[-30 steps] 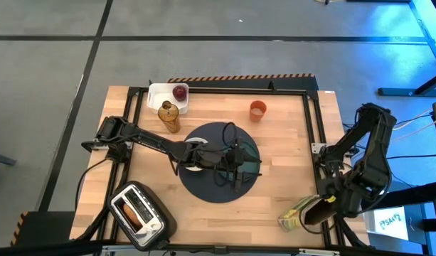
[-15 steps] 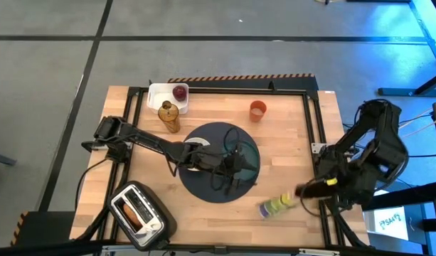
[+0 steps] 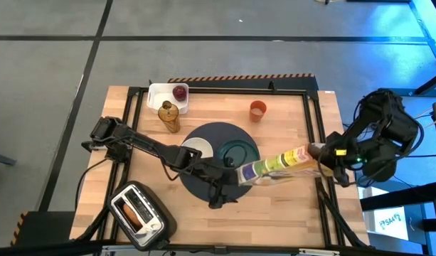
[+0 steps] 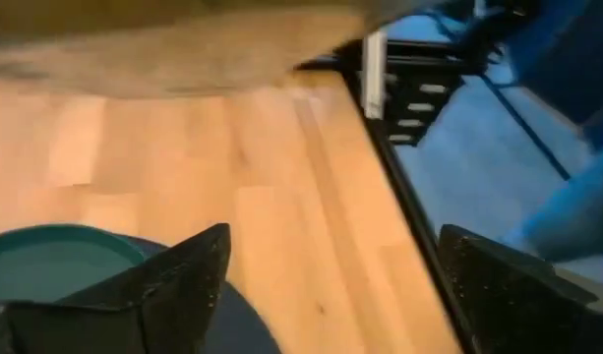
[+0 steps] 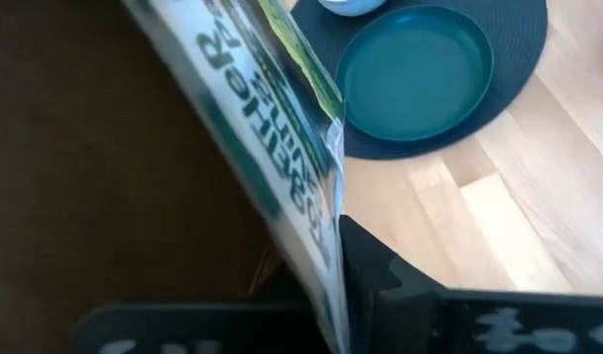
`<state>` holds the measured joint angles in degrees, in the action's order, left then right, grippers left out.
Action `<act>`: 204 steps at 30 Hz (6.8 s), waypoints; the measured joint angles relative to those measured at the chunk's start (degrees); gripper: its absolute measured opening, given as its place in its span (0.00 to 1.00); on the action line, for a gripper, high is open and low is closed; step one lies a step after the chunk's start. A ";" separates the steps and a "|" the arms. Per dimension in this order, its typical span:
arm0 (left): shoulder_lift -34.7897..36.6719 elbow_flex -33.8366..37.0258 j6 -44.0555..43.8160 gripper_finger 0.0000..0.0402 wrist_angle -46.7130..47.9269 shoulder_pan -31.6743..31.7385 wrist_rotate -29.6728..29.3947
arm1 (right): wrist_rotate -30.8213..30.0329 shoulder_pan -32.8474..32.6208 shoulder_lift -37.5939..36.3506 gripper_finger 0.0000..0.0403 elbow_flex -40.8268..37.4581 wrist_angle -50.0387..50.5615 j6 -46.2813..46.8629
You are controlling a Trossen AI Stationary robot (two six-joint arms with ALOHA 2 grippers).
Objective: Arrange a breakfast setting
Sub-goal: Pour the cereal from the orange cereal box into the white bowl
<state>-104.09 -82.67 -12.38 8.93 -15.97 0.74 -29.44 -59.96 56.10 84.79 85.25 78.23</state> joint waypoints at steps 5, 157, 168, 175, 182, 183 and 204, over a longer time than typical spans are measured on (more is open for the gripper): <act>0.29 0.00 -1.09 0.91 -0.74 0.15 -10.34 | -1.08 0.00 -0.26 0.00 0.00 0.15 3.23; 51.98 9.53 57.60 0.51 75.87 17.73 -17.21 | -16.05 26.75 9.44 0.41 -0.13 -17.21 -10.57; 51.98 9.53 57.57 0.51 75.54 17.68 -17.96 | -16.09 26.75 9.44 0.41 -0.13 -16.13 -10.57; 52.47 9.53 56.35 0.51 75.97 17.68 -17.69 | -16.09 26.73 9.44 0.41 -0.13 -15.82 -10.57; 53.11 4.90 52.46 0.51 76.92 17.73 -16.16 | -16.05 26.73 9.41 0.41 -0.13 -13.99 -10.57; 53.11 3.93 51.70 0.51 77.74 17.73 -16.04 | -16.05 26.73 9.40 0.41 -0.13 -13.75 -10.57; 56.93 4.14 42.48 0.51 81.11 17.73 -10.46 | -16.01 26.62 9.37 0.41 -0.13 -15.26 -10.97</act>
<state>-47.16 -78.53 30.09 90.04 1.76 -9.71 -45.46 -33.34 65.47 84.66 69.99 67.26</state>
